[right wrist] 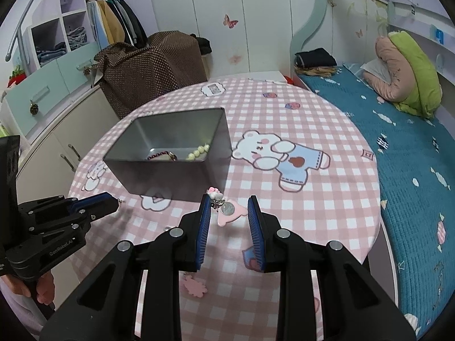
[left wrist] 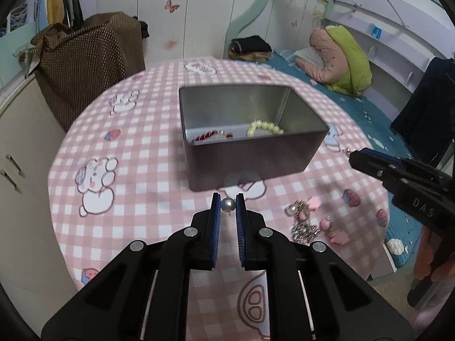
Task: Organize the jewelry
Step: 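Lower the pearl earring into the box with the left tool while the right tool drops the pink charm in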
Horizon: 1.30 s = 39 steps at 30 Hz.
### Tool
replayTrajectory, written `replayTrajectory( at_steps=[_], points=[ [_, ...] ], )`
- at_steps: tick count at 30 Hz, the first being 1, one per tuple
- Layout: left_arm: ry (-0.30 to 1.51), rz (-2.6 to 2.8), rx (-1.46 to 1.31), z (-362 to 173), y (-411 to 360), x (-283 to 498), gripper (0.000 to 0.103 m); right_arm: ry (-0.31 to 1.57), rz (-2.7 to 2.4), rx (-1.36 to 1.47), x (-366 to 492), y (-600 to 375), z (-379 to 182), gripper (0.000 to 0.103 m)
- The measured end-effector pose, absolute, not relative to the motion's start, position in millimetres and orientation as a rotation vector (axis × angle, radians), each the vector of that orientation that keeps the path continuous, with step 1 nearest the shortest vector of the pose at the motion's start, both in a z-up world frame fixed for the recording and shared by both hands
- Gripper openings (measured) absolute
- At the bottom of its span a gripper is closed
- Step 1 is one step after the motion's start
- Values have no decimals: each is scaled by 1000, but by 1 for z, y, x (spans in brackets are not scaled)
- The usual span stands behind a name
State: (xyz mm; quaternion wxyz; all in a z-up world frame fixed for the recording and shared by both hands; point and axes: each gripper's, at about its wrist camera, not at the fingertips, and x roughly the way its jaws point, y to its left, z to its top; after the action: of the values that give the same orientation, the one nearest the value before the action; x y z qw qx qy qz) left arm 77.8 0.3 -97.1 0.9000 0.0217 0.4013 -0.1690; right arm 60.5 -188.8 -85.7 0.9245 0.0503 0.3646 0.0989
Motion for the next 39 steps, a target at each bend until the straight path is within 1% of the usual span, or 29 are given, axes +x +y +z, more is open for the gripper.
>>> replayTrajectory(
  at_steps=[12,21,27,39],
  points=[
    [712,-359,47,-57,-4,76,11,671,206,97,61,-184,-57,25],
    [664,-364,16,-35,-7,95,11,629,229,83,77,-174,-41,26],
    [682,-376,-6,-36,-13,112,11,629,258,89,97,-165,-37,26],
    [730,-382,-17,-54,-16,151,11,688,300,71,136,-150,-51,26]
  ],
)
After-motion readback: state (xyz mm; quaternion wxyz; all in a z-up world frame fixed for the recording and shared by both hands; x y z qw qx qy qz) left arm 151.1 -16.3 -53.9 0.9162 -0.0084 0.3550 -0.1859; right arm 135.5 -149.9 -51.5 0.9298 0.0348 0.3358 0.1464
